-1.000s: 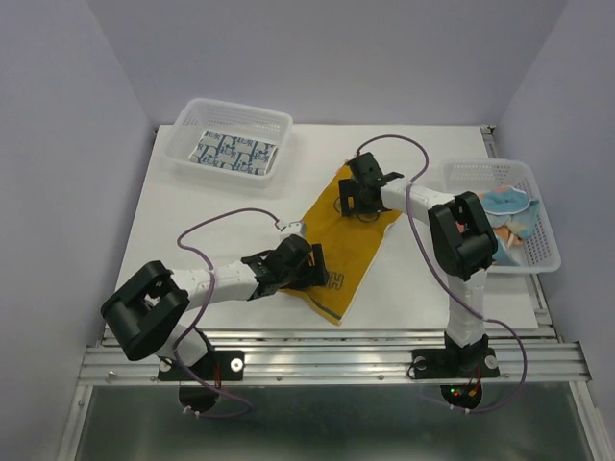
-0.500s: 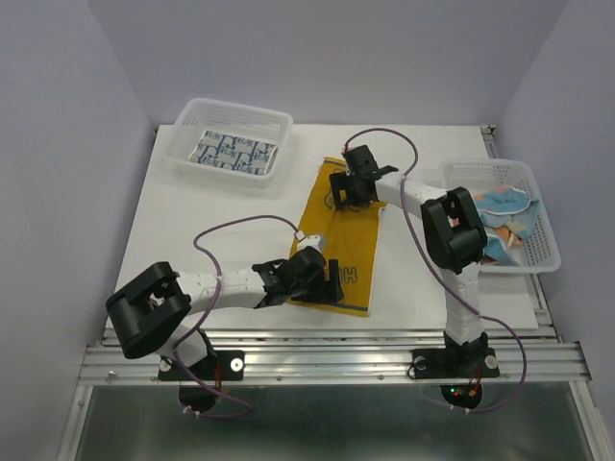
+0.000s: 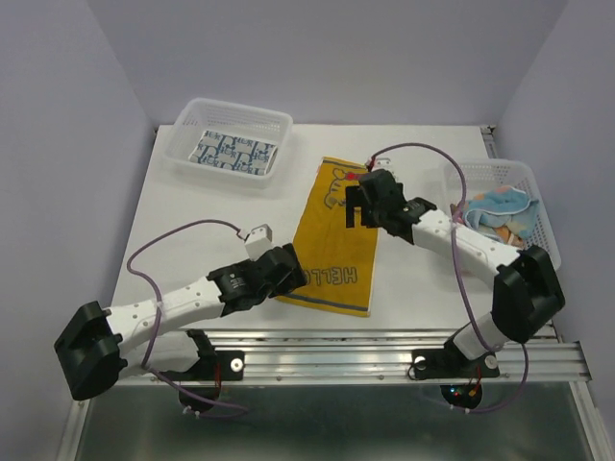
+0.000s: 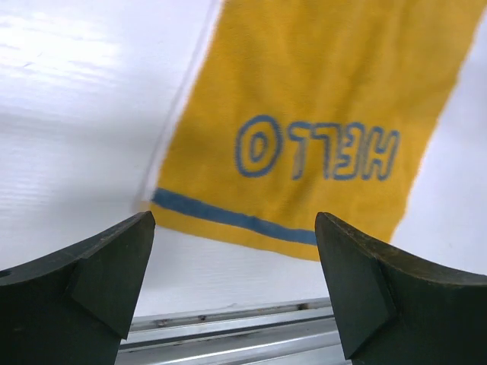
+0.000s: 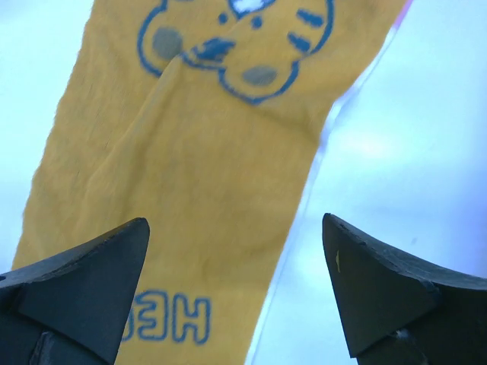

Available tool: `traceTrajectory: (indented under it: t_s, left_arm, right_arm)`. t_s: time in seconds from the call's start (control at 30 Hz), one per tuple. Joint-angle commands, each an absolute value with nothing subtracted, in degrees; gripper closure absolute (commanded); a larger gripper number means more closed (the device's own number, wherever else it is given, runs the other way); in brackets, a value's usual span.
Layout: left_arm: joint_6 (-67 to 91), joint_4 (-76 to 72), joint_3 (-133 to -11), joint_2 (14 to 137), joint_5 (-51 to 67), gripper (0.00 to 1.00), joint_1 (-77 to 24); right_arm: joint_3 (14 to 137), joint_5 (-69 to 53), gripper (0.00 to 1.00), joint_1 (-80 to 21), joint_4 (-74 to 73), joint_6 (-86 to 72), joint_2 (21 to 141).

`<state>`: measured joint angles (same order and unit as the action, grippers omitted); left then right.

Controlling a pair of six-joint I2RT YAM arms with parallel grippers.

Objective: Fold and stack the towels
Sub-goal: Flatten out the crumpled towel, then fold the towel

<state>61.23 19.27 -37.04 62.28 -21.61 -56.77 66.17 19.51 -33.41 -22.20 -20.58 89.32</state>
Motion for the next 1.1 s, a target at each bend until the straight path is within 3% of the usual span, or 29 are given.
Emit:
traceTrajectory:
  t_s: [0.0, 0.17, 0.3, 0.57, 0.77, 0.87, 0.9, 0.97, 1.07]
  left_arm:
    - [65.7, 23.7, -31.6, 60.4, -23.0, 0.01, -54.2]
    - [65.2, 21.9, -29.9, 61.8, -20.7, 0.02, -52.6]
    - [63.5, 20.4, -30.2, 65.6, -20.2, 0.23, -51.9]
    - [60.2, 19.8, -32.8, 71.7, -18.3, 0.37, -51.9]
    - [59.2, 21.0, -33.7, 73.7, -18.7, 0.57, -51.9]
    - [58.6, 22.0, -35.1, 76.3, -19.4, 0.82, -51.9]
    - [58.3, 22.1, -35.3, 76.3, -19.3, 0.82, -51.9]
    - [57.5, 22.6, -35.9, 77.8, -19.2, 0.99, -51.9]
    - [57.1, 22.8, -36.4, 78.4, -19.2, 1.0, -51.9]
  right_arm:
    - [56.1, 28.9, 0.0, -41.7, -25.4, -36.1, 81.0]
    - [47.7, 30.1, 0.0, -51.5, -27.9, -43.1, 75.3]
    - [46.0, 30.1, 0.0, -54.1, -28.9, -45.3, 75.1]
    - [45.0, 32.7, 0.0, -54.9, -32.9, -46.9, 74.8]
    - [42.8, 31.5, 0.0, -55.4, -34.1, -47.5, 70.1]
    - [41.5, 28.9, 0.0, -55.7, -34.4, -46.4, 67.6]
    - [41.5, 28.7, 0.0, -55.7, -34.6, -46.4, 67.2]
    - [41.2, 27.5, 0.0, -56.2, -35.5, -46.5, 67.2]
    - [41.3, 25.4, 0.0, -58.4, -35.6, -46.5, 68.9]
